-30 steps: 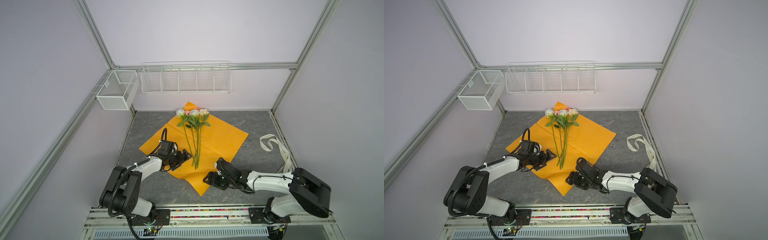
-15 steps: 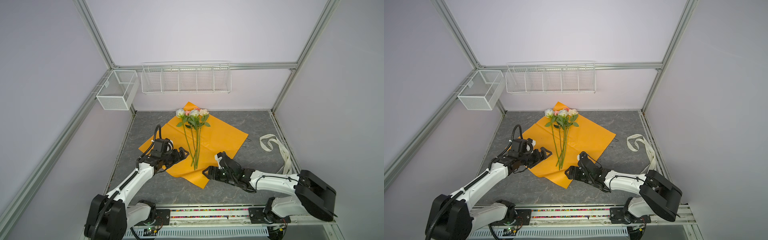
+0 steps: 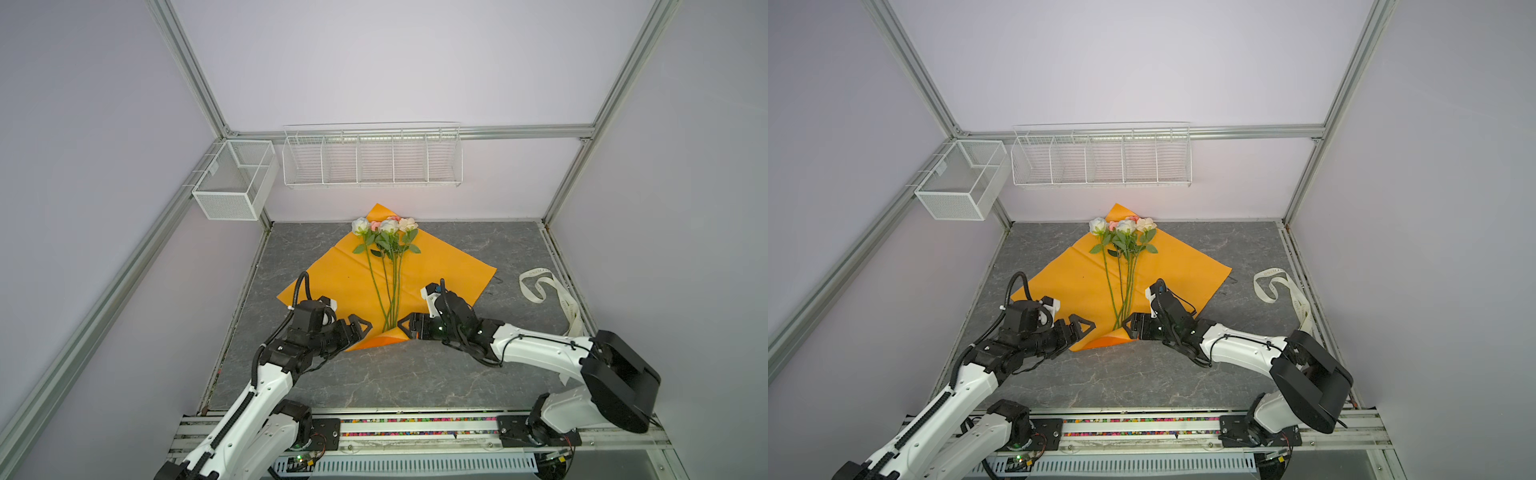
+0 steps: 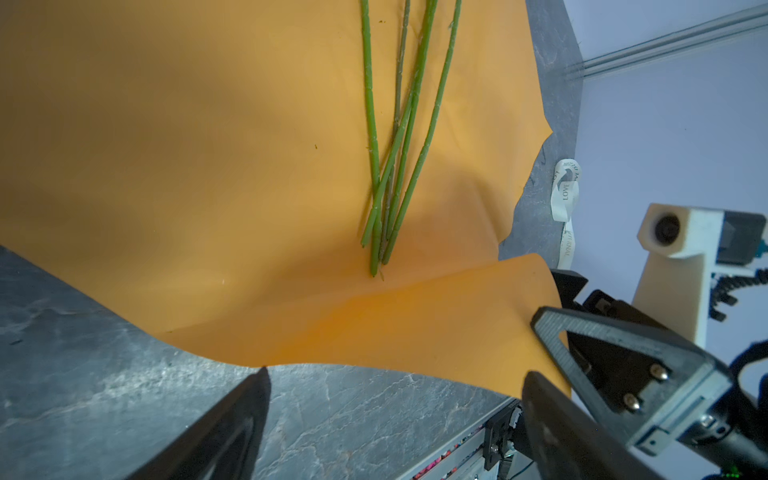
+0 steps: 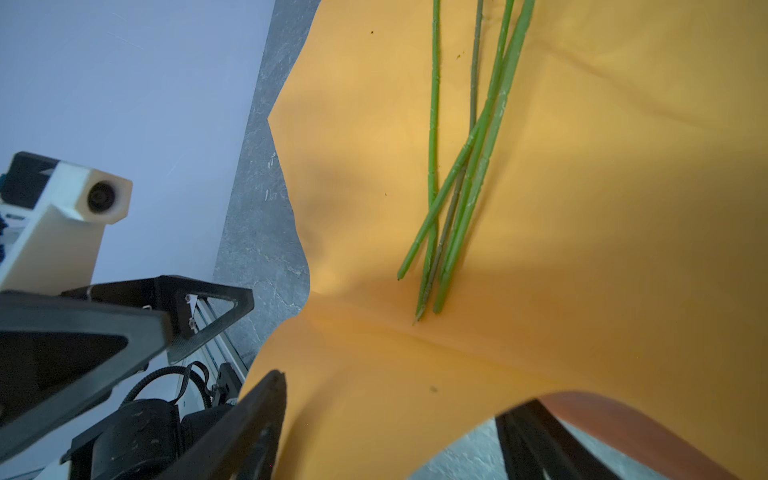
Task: Tie the bouquet of fake flowers
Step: 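Grasp the near sheet corner with the right gripper and lift it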
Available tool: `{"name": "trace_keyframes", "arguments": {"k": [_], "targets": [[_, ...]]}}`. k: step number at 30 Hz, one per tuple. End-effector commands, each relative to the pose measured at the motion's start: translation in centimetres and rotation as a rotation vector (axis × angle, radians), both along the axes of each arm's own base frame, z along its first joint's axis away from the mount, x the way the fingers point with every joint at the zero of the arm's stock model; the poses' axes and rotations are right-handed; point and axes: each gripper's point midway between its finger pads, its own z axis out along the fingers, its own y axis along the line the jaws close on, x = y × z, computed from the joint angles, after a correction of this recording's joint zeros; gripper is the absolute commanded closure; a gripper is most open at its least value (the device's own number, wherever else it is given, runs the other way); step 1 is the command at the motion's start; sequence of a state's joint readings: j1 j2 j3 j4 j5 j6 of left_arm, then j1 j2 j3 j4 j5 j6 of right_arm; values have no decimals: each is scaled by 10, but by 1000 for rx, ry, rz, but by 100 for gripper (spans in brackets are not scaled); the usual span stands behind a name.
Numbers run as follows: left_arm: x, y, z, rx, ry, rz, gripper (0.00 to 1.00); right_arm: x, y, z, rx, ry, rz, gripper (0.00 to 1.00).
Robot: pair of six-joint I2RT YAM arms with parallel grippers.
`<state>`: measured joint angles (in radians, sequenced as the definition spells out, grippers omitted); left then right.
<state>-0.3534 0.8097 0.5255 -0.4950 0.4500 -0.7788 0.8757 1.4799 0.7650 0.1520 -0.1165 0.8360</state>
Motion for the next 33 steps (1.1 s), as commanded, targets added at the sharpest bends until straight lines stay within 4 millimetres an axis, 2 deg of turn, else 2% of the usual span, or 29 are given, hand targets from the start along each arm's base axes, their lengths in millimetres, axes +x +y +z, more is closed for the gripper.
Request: {"name": "trace_keyframes", "arguments": {"k": [1,5,9,11,15,16,20,22,27,33], "targets": [[-4,2,4,-9,3,11,11,-2,-2,-15,-73,57,30,20],[-4,1,7,-14,-13,-3,18,10,-3,-27,-71,109,0,20],[-2,-15,11,-79,-23,-74,31,30,-8,-31,-44,136,-47,20],[-1,-22,9,-95,-14,-111,34,36,-11,-37,-39,175,-68,20],[4,-38,3,-111,4,-171,35,39,-10,-50,-8,249,-64,19],[8,-41,2,-119,8,-174,35,46,-1,-40,31,236,-52,19],[23,-47,-5,-110,11,-171,35,49,5,-38,51,247,-36,14],[33,-51,-9,-106,11,-165,35,49,2,-41,31,260,-50,11],[49,-55,-26,-82,45,-145,35,48,-11,-49,-25,276,-97,11],[61,-55,-49,-30,85,-134,35,46,-20,-31,-47,214,-87,10]]}}
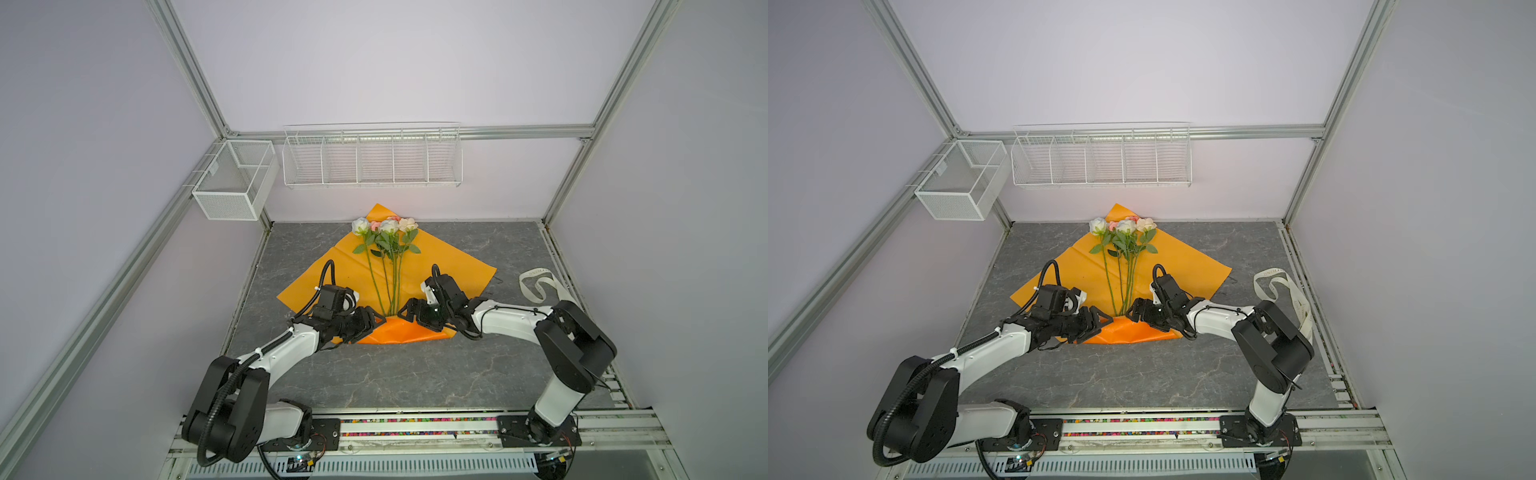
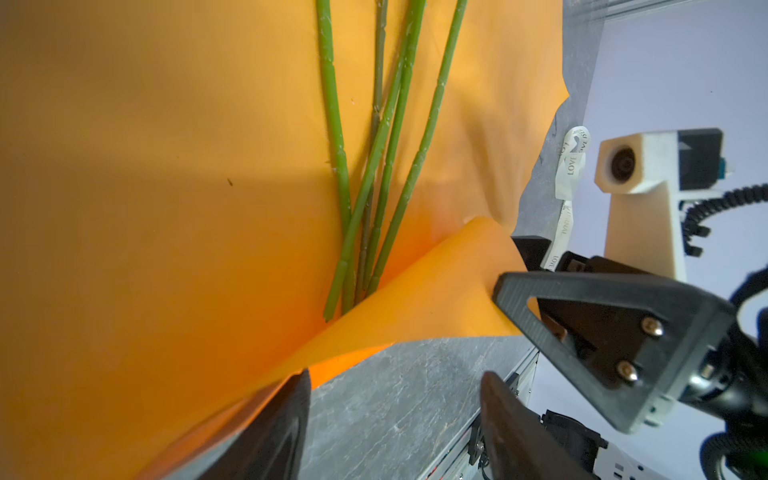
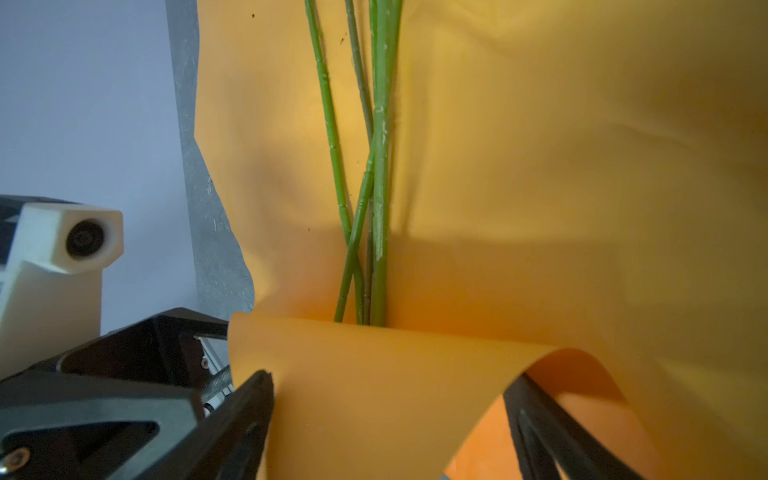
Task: Tie the bouquet of fake flowers
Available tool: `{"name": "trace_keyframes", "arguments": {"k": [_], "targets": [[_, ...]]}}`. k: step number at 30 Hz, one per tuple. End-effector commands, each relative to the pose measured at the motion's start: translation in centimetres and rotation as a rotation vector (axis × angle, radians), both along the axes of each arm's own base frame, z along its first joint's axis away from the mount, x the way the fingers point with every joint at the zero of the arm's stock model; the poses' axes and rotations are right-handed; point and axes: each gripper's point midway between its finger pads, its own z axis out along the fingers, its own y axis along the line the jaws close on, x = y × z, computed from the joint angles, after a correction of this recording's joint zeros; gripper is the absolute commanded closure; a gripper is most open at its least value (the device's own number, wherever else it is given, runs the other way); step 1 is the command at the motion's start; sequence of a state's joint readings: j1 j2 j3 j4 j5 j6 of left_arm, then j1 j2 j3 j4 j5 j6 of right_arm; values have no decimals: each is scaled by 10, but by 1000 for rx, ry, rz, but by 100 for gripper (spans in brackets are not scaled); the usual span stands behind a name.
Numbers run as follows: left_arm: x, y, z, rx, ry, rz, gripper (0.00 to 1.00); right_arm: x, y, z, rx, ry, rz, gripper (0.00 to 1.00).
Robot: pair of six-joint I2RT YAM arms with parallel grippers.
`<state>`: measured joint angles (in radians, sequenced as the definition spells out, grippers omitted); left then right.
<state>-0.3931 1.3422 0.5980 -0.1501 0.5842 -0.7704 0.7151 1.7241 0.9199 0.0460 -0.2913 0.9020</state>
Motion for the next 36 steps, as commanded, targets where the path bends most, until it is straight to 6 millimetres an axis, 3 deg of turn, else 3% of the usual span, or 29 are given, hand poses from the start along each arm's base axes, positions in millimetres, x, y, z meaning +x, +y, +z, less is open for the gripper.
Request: {"name": "trace_keyframes", "arguments": {"k": [1,5,9,11,17,19,23,28,31,36], "targets": [[16,-3,1,21,-49,3,35,1,-11,24,-18,-70,-3,10],[18,-2,-8,39,-38,3,35,-3,-23,40,-52,-122,3,0],[18,-3,-10,37,-30,-2,34,-14,-18,50,-41,-142,51,1],[17,-2,-9,46,-32,-4,34,-23,-10,49,-44,-143,94,6],[15,-1,-8,52,-32,-9,34,-40,7,13,-178,-76,190,58],[12,0,-9,54,-20,-17,35,-44,7,-1,-259,-54,210,67],[3,3,-8,65,-16,-31,39,-47,-6,-30,-379,20,209,77],[-7,7,-10,74,-1,-43,53,-47,-17,-44,-453,46,198,80],[-12,14,-19,114,21,-33,70,-49,-21,-50,-473,61,192,80],[-14,24,-38,176,67,1,79,-52,-20,-55,-480,82,212,78]]}}
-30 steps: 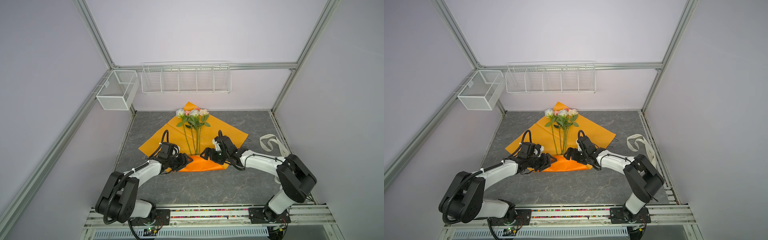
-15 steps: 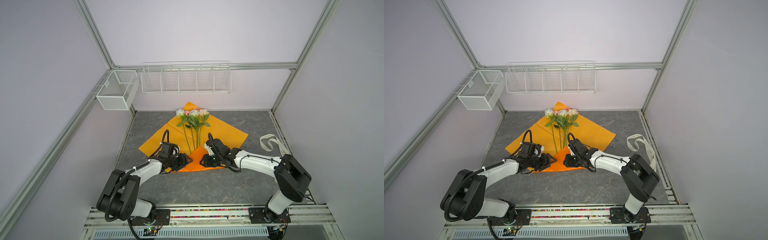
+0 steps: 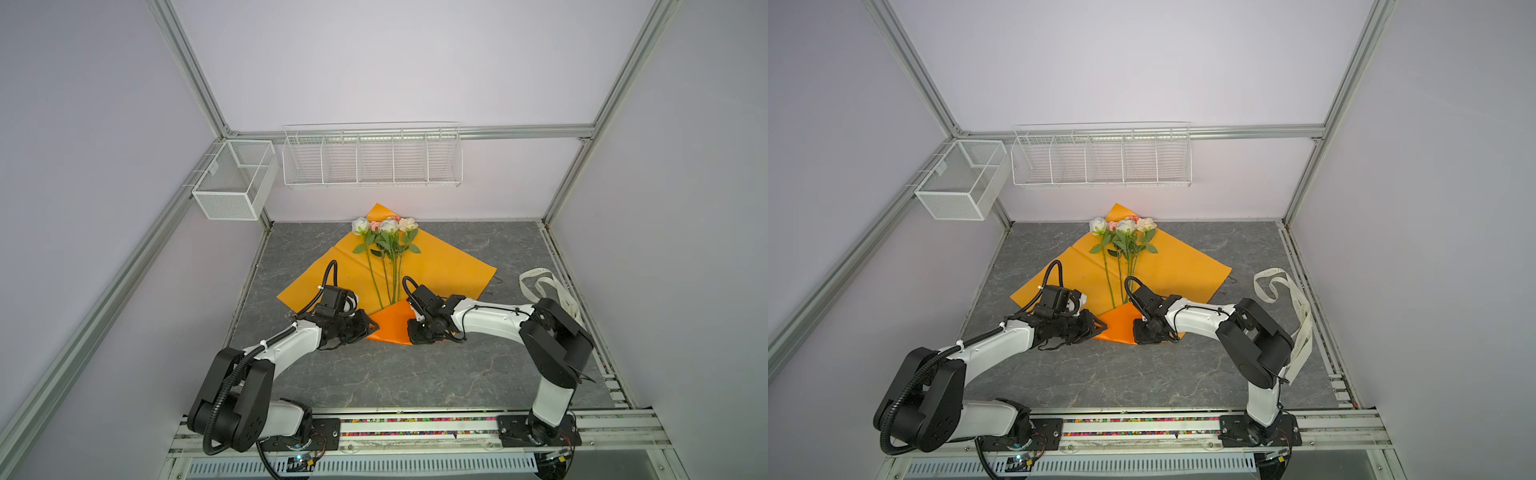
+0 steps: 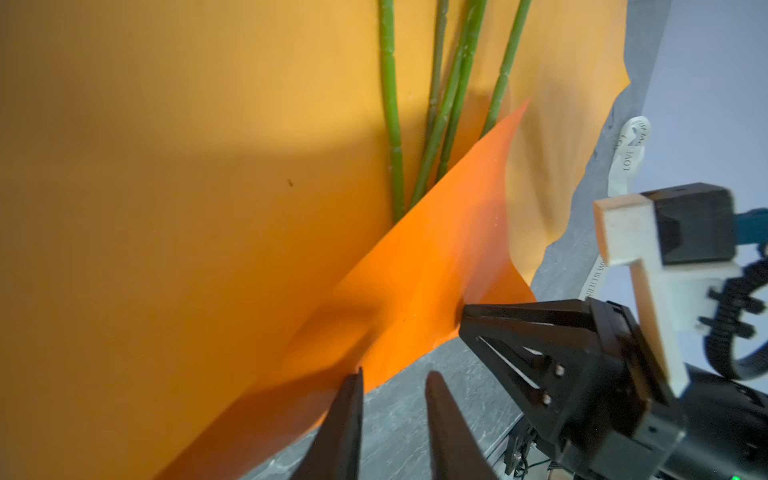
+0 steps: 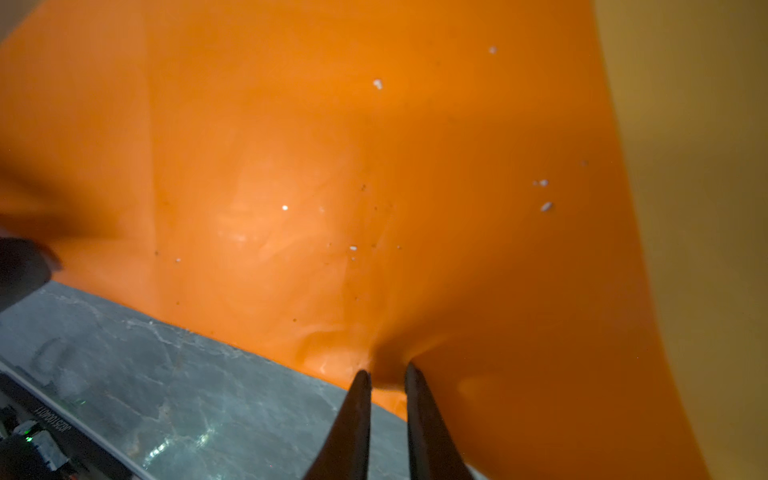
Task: Tie the bouquet of fake flowers
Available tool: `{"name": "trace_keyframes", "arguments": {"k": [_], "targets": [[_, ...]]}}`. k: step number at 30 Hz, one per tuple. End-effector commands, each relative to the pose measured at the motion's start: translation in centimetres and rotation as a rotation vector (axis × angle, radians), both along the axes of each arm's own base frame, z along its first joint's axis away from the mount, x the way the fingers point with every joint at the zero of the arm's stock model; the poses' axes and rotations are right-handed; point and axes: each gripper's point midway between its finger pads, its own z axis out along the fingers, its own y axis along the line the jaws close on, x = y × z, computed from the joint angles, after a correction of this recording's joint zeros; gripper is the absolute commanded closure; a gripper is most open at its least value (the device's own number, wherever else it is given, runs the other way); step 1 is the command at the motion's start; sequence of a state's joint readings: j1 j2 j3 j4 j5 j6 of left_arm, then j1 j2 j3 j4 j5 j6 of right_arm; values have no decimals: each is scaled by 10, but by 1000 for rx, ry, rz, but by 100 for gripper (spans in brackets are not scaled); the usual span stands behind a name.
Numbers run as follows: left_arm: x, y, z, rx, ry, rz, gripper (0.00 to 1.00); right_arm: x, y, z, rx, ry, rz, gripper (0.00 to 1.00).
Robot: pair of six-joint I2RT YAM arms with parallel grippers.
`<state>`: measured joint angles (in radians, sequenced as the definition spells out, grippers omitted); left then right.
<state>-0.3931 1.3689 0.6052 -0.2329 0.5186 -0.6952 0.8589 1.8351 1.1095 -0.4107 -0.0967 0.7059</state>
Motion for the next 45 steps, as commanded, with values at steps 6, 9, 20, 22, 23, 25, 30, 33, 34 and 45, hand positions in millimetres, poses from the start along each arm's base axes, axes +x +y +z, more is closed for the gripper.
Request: {"name": "trace_keyframes", "arguments": {"k": [6,9,20,22,23,25,30,33,34,45], "targets": [[-8,25,-30,151,73,54,82,-6,-20,-11,-108,27,5,75],[-9,29,-27,167,63,64,82,-4,-15,-5,-89,18,33,71],[-21,42,-47,219,129,69,82,-11,-23,9,-119,29,51,68],[-22,44,-48,229,129,69,83,-14,-35,4,-174,36,42,70],[-23,46,-49,236,134,69,83,-16,-43,2,-206,37,36,70],[-25,49,-51,250,141,75,84,-17,-55,-1,-254,32,24,70],[-27,59,-52,266,146,99,85,-15,-76,-2,-311,18,-5,70],[-29,66,-51,276,141,122,86,-15,-82,-4,-276,40,-34,70],[-30,69,-50,276,138,130,86,-16,-84,-5,-270,49,-43,70],[-37,100,-50,352,151,228,87,-22,-115,-8,-352,56,-73,70]]}}
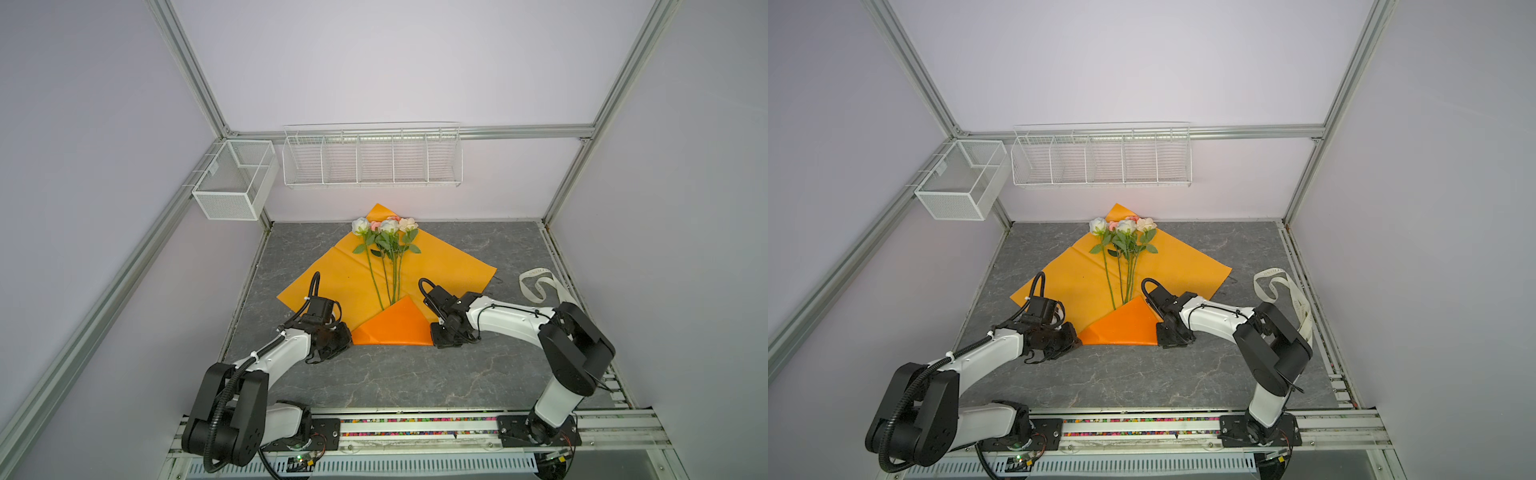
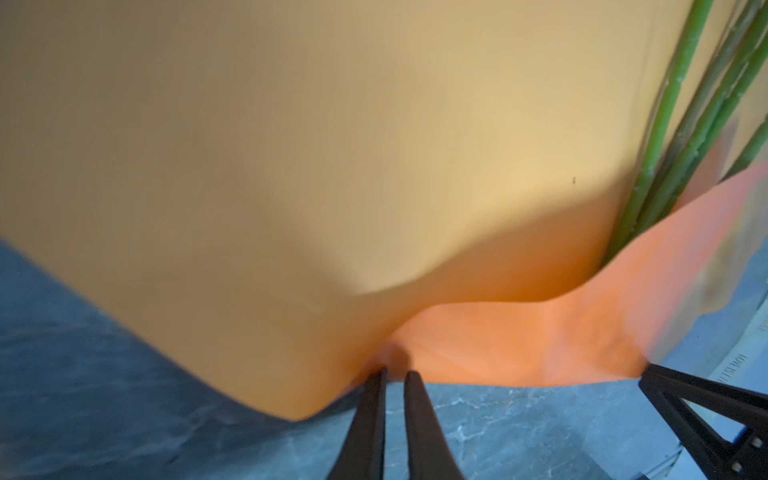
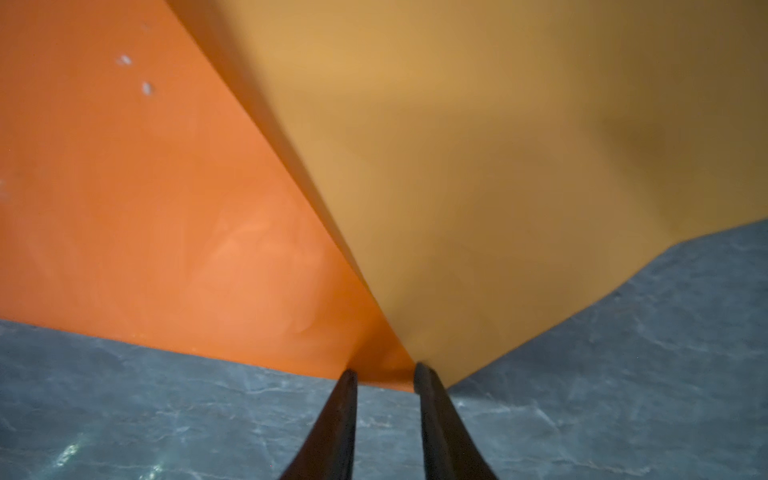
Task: Tie the bouquet of fake flowers
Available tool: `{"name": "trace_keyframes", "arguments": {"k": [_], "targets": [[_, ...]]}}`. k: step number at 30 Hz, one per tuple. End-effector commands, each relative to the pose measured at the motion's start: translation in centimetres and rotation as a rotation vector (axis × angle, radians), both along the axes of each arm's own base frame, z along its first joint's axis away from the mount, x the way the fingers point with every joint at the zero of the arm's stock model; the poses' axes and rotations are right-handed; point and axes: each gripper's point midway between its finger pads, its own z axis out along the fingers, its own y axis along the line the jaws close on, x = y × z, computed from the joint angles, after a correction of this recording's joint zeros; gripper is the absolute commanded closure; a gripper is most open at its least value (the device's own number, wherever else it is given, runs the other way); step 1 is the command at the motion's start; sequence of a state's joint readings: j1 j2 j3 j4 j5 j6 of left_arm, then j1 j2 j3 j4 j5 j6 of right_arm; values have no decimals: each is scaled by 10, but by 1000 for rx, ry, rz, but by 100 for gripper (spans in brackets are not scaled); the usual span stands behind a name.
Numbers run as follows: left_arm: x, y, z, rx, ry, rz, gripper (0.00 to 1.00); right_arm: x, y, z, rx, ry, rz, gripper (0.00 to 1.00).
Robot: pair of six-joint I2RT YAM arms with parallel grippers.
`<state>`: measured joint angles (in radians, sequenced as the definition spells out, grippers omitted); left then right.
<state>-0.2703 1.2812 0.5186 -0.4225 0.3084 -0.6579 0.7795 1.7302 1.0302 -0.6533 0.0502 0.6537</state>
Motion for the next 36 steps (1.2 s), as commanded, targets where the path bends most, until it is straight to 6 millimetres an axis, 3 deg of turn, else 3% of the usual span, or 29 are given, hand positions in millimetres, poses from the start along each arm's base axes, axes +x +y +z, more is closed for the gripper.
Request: {"name": "trace_keyframes", "arguments": {"k": [1,7,11,13,17,19,21,26,36], "targets": [[-16,24,-10,113,55,50,87,-10,-25,-3,-94,23,-9,70],[-9,32,7,142,16,84,86,7,-19,18,-96,-57,21,70],[0,17,38,47,-78,57,78,27,-1,61,-65,-189,54,65],[3,17,52,32,-128,62,74,32,23,79,19,-234,103,64],[7,28,68,59,-214,113,69,22,97,92,283,-207,210,67],[7,33,73,74,-235,135,67,12,137,87,396,-161,248,71],[10,34,74,48,-231,155,62,9,162,79,440,-122,254,76],[16,37,71,-28,-174,187,54,11,194,54,479,-74,241,79],[33,50,68,-146,-155,253,35,16,175,-5,319,-1,185,81]]}}
